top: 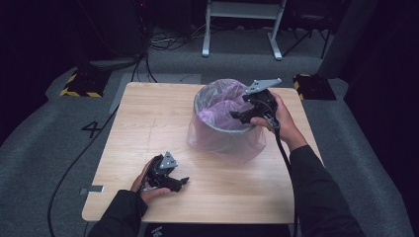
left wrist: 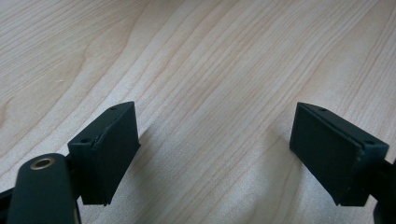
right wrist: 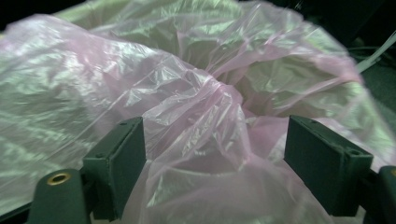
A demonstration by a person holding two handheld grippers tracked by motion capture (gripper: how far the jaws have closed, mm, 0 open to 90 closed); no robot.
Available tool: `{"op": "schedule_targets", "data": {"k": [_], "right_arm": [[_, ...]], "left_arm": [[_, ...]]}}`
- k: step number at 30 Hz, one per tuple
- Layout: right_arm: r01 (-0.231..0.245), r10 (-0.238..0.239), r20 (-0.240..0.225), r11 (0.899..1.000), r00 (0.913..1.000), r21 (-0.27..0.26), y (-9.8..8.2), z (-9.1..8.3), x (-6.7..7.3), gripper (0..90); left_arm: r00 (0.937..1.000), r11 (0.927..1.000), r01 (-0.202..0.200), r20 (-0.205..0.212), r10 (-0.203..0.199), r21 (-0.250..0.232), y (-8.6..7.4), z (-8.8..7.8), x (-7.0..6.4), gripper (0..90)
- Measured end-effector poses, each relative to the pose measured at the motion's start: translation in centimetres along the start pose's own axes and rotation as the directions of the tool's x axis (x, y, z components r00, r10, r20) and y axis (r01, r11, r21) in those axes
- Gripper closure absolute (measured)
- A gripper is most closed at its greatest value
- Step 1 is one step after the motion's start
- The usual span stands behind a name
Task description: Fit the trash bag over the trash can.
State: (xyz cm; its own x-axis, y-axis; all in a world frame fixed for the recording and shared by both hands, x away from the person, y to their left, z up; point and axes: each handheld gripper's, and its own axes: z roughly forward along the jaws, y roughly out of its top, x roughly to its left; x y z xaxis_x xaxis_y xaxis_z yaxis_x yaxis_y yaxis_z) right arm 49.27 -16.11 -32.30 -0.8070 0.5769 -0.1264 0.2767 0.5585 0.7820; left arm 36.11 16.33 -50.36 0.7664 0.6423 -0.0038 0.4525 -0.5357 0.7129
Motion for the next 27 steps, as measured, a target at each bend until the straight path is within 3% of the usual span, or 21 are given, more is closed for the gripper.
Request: {"op": "schedule_targets", "data": {"k": [6, 10, 20, 27], "right_arm": [[-0.006, 0.006, 0.0, 0.996, 1.0, -0.086, -1.2, -2.9, 0.3, 20.9], [0.002, 0.0, 0.015, 0.993, 0.9999, -0.114, -2.7, -5.0, 0.6, 20.9], [0.021, -0.017, 0.038, 0.991, 0.9992, -0.129, -7.3, -8.6, 1.7, 20.7], [0.022, -0.017, 0.046, 0.995, 0.9988, -0.094, -11.3, -8.9, 2.6, 20.7]], "left_arm": [[1.0, 1.0, 0.0, 0.0, 0.0, 0.0, 0.0, 0.0, 0.0, 15.2], [1.0, 1.0, 0.0, 0.0, 0.0, 0.0, 0.0, 0.0, 0.0, 15.2], [1.0, 1.0, 0.0, -0.001, 0.0, 0.001, 0.0, 0.0, 0.0, 15.1], [1.0, 1.0, 0.0, -0.001, 0.0, 0.0, 0.0, 0.0, 0.0, 15.1]]}}
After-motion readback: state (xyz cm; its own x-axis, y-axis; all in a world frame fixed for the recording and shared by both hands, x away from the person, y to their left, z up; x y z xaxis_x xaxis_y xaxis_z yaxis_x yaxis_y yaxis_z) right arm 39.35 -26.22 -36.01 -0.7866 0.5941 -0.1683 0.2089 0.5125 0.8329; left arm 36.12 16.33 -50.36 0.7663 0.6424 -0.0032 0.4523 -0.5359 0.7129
